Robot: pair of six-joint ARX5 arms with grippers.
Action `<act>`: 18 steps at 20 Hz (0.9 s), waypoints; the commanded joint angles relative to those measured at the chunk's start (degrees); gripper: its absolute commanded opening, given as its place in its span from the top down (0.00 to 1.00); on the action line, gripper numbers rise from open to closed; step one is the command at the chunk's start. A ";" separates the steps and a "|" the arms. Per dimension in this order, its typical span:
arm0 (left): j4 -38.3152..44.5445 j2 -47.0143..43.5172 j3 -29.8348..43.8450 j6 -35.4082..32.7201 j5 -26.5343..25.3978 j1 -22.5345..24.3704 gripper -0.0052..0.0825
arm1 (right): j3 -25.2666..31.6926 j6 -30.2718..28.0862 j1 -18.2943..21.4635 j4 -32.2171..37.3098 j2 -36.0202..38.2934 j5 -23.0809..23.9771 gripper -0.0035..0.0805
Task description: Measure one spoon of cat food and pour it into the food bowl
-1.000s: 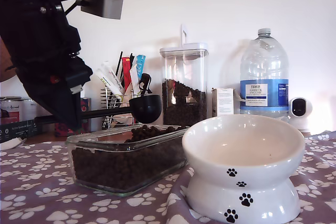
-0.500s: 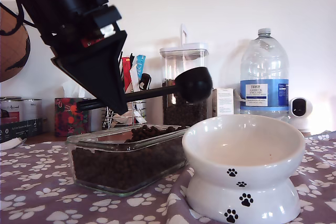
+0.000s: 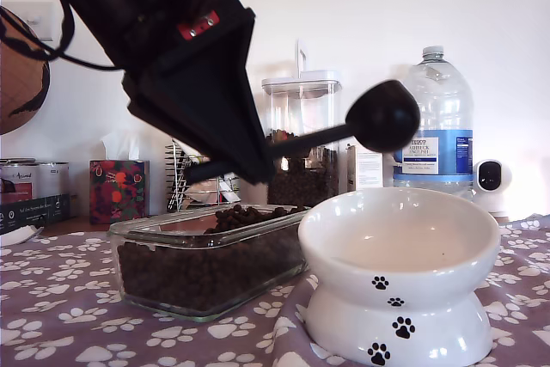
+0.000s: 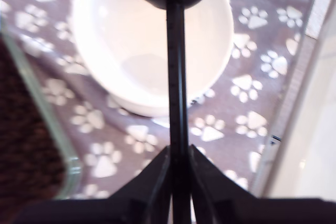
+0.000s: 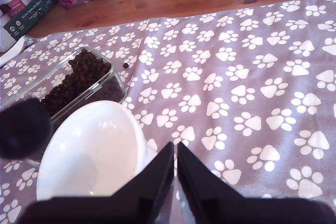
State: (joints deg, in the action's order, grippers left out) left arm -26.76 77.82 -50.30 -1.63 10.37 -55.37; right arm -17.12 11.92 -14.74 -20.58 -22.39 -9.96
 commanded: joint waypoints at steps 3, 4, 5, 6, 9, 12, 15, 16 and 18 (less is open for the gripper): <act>1.46 3.87 -0.17 2.19 6.60 -0.09 0.97 | -0.11 -0.33 -0.24 0.57 -0.33 0.07 0.97; 1.60 4.72 -0.17 2.82 7.80 0.11 0.97 | -0.11 -0.33 -0.24 0.57 -0.33 0.07 0.97; 1.57 5.53 -0.20 3.19 9.60 0.44 0.97 | -0.11 -0.33 -0.24 0.59 -0.33 0.07 0.97; 1.62 6.25 -0.20 3.63 11.76 0.81 0.97 | -0.11 -0.33 -0.24 0.59 -0.33 0.07 0.97; 2.73 7.43 -0.20 6.40 19.47 3.19 0.97 | -0.11 -0.35 -0.24 0.59 -0.31 0.07 0.97; 4.00 7.72 -0.20 9.29 25.49 6.62 0.97 | -0.11 -0.33 -0.24 0.59 -0.31 0.07 0.97; 4.37 8.15 -0.20 10.23 28.74 9.11 0.97 | -0.11 -0.33 -0.24 1.05 -0.31 0.04 0.97; 4.63 8.68 -0.20 10.38 30.21 9.44 0.97 | -0.11 -0.31 -0.24 1.38 -0.31 0.04 0.97; 5.25 10.01 -0.20 11.04 33.20 9.70 0.96 | -0.11 -0.31 -0.24 2.12 -0.33 0.07 0.97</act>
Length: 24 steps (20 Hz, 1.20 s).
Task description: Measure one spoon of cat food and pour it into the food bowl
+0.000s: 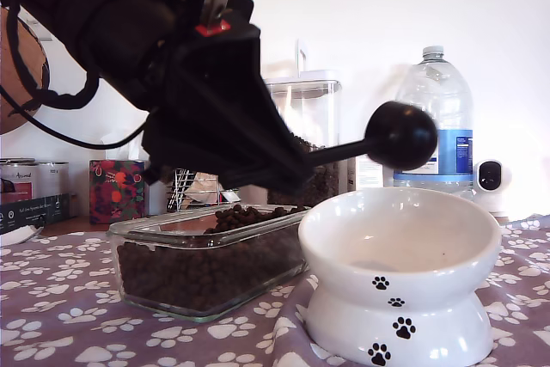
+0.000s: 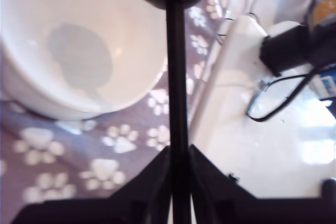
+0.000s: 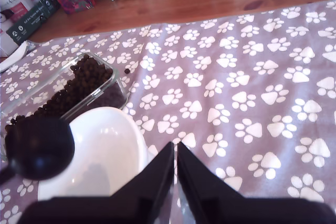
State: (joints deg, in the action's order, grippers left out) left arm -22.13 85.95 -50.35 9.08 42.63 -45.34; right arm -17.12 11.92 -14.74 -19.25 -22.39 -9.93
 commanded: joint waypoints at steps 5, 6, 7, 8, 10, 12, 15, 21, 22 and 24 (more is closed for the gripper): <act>1.22 6.43 -0.15 4.02 5.29 0.57 0.97 | -0.11 -0.31 -0.24 1.33 -0.31 0.02 0.97; 1.22 6.71 -0.15 5.05 5.97 1.38 0.97 | -0.11 -0.31 -0.24 1.33 -0.31 0.00 0.97; 1.22 6.73 -0.15 5.97 6.54 2.43 0.97 | -0.11 -0.31 -0.24 1.33 -0.33 0.00 0.97; 1.33 6.73 -0.15 6.58 7.28 3.32 0.97 | -0.11 -0.33 -0.24 1.38 -0.33 0.02 0.97; 1.33 6.73 -0.15 7.72 10.36 5.38 0.97 | -0.11 -0.33 -0.24 1.38 -0.31 0.00 0.97; 1.60 6.82 -0.15 8.72 13.22 6.80 0.97 | -0.11 -0.31 -0.24 1.40 -0.31 0.02 0.97; 3.69 8.28 -0.15 11.10 19.47 7.41 0.97 | -0.11 -0.33 -0.24 1.84 -0.31 0.02 0.97; 6.86 12.28 -0.15 15.52 28.28 7.85 0.97 | -0.11 -0.31 -0.24 2.10 -0.31 0.02 0.97; 7.74 13.00 -0.15 16.50 30.40 8.20 0.97 | -0.11 -0.31 -0.24 2.10 -0.31 0.02 0.97; 9.66 14.16 -0.15 18.05 34.56 8.52 0.97 | -0.11 -0.31 -0.24 2.10 -0.31 0.02 0.97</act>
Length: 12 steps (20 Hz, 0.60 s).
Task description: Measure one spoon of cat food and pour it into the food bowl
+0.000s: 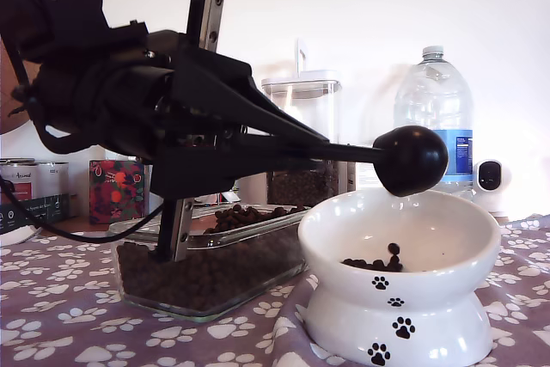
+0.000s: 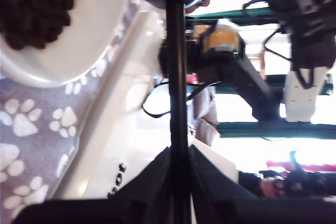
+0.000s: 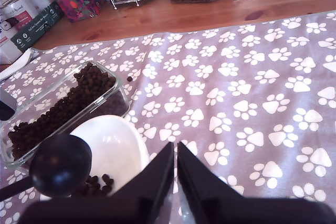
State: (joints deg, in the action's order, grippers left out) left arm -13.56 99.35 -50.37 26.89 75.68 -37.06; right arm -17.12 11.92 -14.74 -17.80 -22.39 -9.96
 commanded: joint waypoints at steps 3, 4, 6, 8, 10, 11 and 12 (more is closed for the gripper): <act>2.75 2.69 -0.13 1.62 5.73 1.09 0.97 | -0.11 -0.31 -0.24 0.76 -0.31 0.04 0.97; 2.89 3.19 -0.13 1.81 6.95 1.11 0.97 | -0.11 -0.33 -0.24 0.79 -0.31 0.04 0.97; 3.06 3.41 -0.13 1.90 8.74 1.22 0.97 | -0.11 -0.33 -0.24 0.83 -0.31 0.04 0.97; 3.69 3.41 -0.13 2.05 10.99 1.20 0.97 | -0.11 -0.35 -0.24 0.85 -0.33 0.04 0.97; 4.85 3.41 -0.13 2.27 12.07 1.33 0.97 | -0.11 -0.33 -0.24 0.85 -0.31 0.04 0.97; 5.05 3.41 -0.13 2.34 12.87 1.44 0.97 | -0.11 -0.35 -0.24 0.83 -0.31 0.02 0.97; 5.07 3.41 -0.13 2.27 13.49 1.44 0.97 | -0.11 -0.35 -0.24 0.83 -0.31 0.02 0.97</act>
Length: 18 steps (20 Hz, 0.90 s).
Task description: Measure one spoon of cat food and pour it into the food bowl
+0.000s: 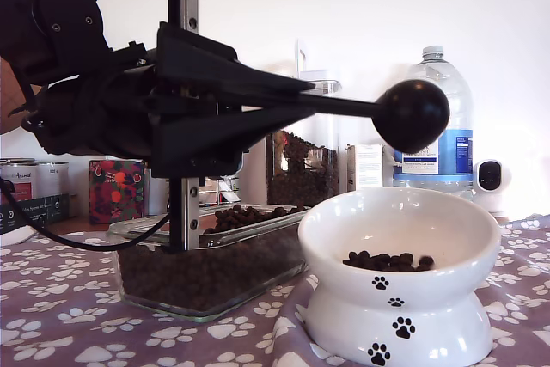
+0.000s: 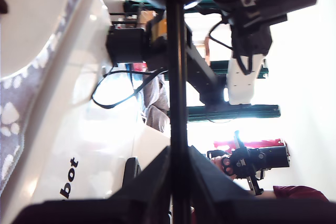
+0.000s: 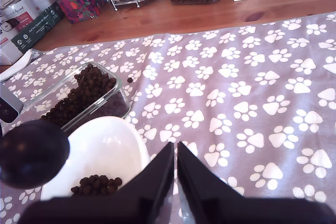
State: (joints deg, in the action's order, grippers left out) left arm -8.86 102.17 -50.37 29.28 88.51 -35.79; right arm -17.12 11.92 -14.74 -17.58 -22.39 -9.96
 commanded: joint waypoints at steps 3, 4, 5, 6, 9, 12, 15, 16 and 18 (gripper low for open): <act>1.09 0.59 -0.13 -0.13 1.77 0.17 0.97 | -0.11 -0.35 -0.24 0.59 -0.31 0.02 0.97; 1.81 0.59 -0.13 -0.13 2.34 0.17 0.97 | -0.11 -0.35 -0.24 0.61 -0.31 0.02 0.97; 2.21 0.59 -0.13 -0.13 2.40 0.17 0.97 | -0.11 -0.35 -0.24 0.61 -0.31 0.02 0.97; 2.40 0.59 -0.13 -0.13 2.45 0.17 0.97 | -0.11 -0.35 -0.24 0.57 -0.31 0.02 0.97; 2.75 0.59 -0.13 -0.04 1.95 0.17 0.97 | -0.11 -0.35 -0.24 0.59 -0.31 0.02 0.97; 2.99 0.57 -0.35 -0.24 -2.84 0.22 0.97 | -0.11 -0.37 -0.24 0.59 -0.31 0.02 0.97; 2.95 0.04 -0.48 -1.51 -9.27 0.22 0.97 | -0.11 -0.37 -0.24 0.59 -0.31 0.02 0.97; 2.82 -0.42 -0.57 -2.38 -10.84 0.22 0.97 | -0.11 -0.37 -0.26 0.57 -0.31 0.02 0.97; 2.62 -2.16 -0.66 -3.45 -14.56 0.20 0.97 | -0.11 -0.39 -0.26 0.55 -0.31 0.02 0.97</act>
State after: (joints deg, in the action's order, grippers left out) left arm -6.87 102.02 -50.39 27.16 74.83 -35.79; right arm -17.12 11.92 -14.74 -17.61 -22.39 -9.96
